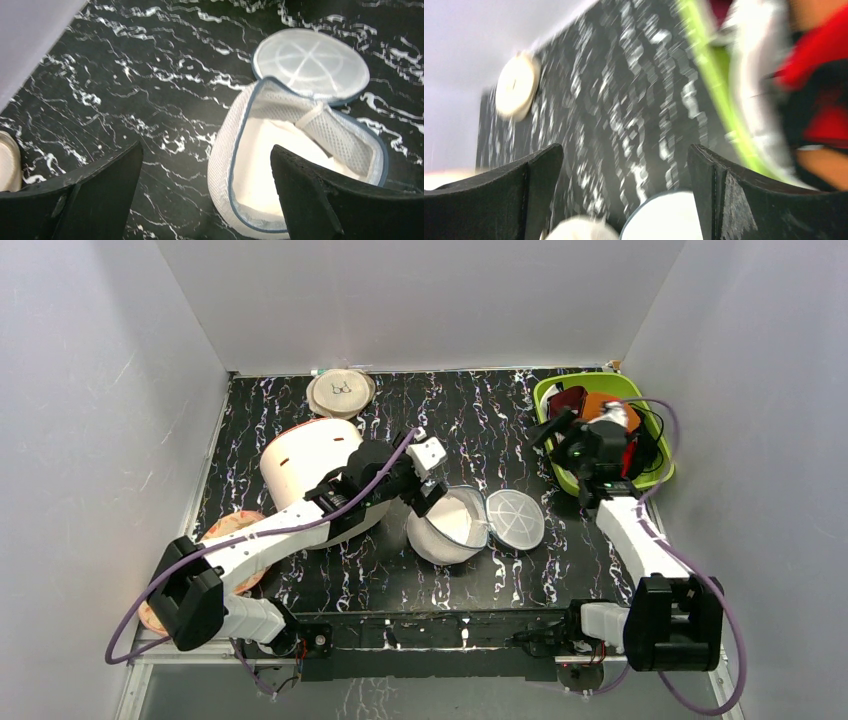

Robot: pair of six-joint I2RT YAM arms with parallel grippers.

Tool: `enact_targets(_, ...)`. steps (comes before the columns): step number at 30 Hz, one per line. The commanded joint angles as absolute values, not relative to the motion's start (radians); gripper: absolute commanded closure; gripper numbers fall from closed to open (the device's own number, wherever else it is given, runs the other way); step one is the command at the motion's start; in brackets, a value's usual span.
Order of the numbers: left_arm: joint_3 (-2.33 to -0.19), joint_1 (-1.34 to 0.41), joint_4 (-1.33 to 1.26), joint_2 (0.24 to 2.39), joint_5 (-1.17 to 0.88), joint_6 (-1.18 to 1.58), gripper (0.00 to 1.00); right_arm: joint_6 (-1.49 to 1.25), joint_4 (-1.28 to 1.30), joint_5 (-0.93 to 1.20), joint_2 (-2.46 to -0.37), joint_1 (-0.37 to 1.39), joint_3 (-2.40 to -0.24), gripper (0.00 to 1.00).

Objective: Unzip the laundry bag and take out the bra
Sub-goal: Place the bra in the bin, then pick up the bra from the laundry bag.

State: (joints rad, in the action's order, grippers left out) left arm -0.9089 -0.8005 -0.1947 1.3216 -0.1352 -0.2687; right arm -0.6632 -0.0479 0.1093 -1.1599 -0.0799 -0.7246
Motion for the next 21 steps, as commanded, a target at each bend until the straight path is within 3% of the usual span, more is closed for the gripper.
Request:
enact_targets(1, -0.937, -0.798, -0.140, 1.320, -0.173, -0.289, 0.02, -0.520, -0.016, 0.318, -1.177, 0.119, -0.796, 0.06)
enact_targets(7, -0.946, -0.798, -0.115, 1.347, -0.122, -0.320, 0.06, -0.436, 0.142, 0.416, -1.185, 0.269, -0.796, 0.13)
enact_targets(11, -0.951, -0.797, -0.098, 1.363, -0.097, -0.336, 0.12, -0.377, 0.268, 0.449, -1.149, 0.286, -0.796, 0.26)
enact_targets(15, -0.956, -0.798, -0.092, 1.405, -0.100, -0.336, 0.21, -0.312, 0.379, 0.384, -1.083, 0.287, -0.810, 0.33)
enact_targets(17, -0.963, -0.798, -0.083, 1.424, -0.110, -0.335, 0.27, -0.305, 0.399, 0.373, -1.050, 0.295, -0.811, 0.46)
enact_targets(21, -0.980, -0.798, -0.061, 1.449, -0.119, -0.333, 0.42, -0.350, 0.368, 0.476, -1.032, 0.329, -0.793, 0.53)
